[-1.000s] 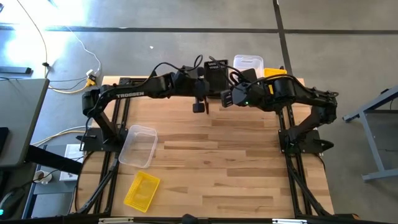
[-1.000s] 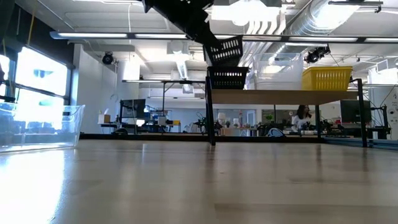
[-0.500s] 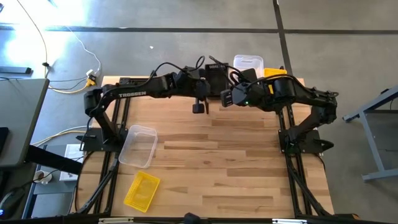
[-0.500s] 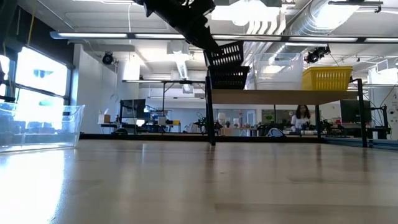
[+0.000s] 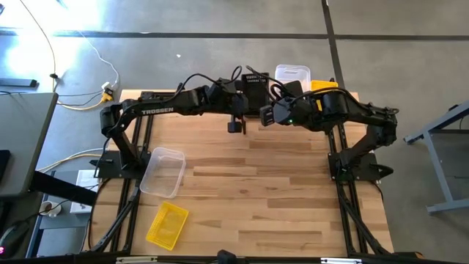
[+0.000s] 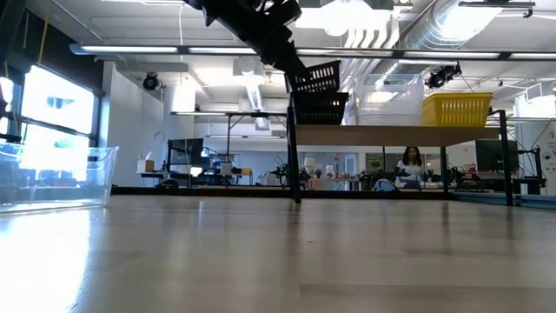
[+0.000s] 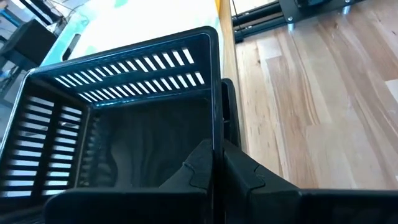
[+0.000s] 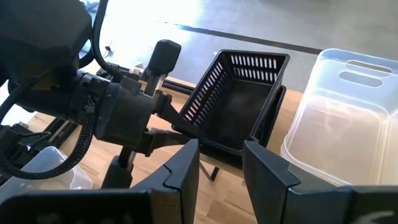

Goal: Stack baskets on shelf by color
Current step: Stack the black bin on top of the stacked black bins on the shelf, then stack the transparent bin on top of the stacked transparent bins on the shelf

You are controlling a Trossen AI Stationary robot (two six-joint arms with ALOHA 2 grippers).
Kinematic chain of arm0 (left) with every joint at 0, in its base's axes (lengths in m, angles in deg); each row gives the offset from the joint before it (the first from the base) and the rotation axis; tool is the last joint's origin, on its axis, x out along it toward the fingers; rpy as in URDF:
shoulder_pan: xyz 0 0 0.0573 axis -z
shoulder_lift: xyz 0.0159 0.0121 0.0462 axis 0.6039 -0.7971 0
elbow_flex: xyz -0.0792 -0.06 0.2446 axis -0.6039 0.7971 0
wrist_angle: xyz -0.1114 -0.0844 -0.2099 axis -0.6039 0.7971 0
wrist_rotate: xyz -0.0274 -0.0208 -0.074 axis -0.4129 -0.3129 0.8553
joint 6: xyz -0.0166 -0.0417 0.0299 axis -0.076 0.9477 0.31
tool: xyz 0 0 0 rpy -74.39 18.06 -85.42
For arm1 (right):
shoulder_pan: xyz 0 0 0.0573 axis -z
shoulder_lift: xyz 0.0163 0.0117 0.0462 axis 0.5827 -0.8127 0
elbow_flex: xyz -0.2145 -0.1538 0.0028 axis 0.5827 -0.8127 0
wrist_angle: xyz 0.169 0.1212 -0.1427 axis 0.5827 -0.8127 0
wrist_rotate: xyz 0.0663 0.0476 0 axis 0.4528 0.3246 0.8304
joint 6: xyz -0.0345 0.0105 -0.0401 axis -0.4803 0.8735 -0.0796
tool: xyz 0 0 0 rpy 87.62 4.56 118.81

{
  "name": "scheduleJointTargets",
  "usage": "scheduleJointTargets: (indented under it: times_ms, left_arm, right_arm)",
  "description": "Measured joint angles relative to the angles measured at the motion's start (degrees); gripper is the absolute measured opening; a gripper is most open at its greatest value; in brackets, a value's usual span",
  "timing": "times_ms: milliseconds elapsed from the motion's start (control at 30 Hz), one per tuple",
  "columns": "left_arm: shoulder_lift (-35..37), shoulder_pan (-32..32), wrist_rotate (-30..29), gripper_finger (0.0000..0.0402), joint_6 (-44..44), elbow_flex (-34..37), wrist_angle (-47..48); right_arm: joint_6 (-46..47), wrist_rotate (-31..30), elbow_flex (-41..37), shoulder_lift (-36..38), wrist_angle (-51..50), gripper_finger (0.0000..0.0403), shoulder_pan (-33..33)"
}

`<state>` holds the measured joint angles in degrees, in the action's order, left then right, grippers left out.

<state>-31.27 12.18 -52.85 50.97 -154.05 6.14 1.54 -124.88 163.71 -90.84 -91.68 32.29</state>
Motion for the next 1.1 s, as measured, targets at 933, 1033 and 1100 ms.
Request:
scheduleJointTargets:
  times_ms: [933, 1033, 1100]
  left_arm:
    - [0.02, 0.28, -4.41, 0.0147, -1.01, -4.07, 3.01]
    - [0.04, 0.28, -6.29, 0.0149, -0.96, -8.88, 9.95]
    - [0.04, 0.28, -6.64, 0.0148, -0.98, -12.53, 15.78]
  right_arm:
    - [-0.09, 0.15, 0.0, 0.0, 0.0, 0.0108, 0.0]
    - [-0.11, 1.88, 0.0, 0.0, 0.0, 0.0108, 0.0]
    - [-0.13, 3.53, 0.0, 0.0, 0.0, 0.0108, 0.0]
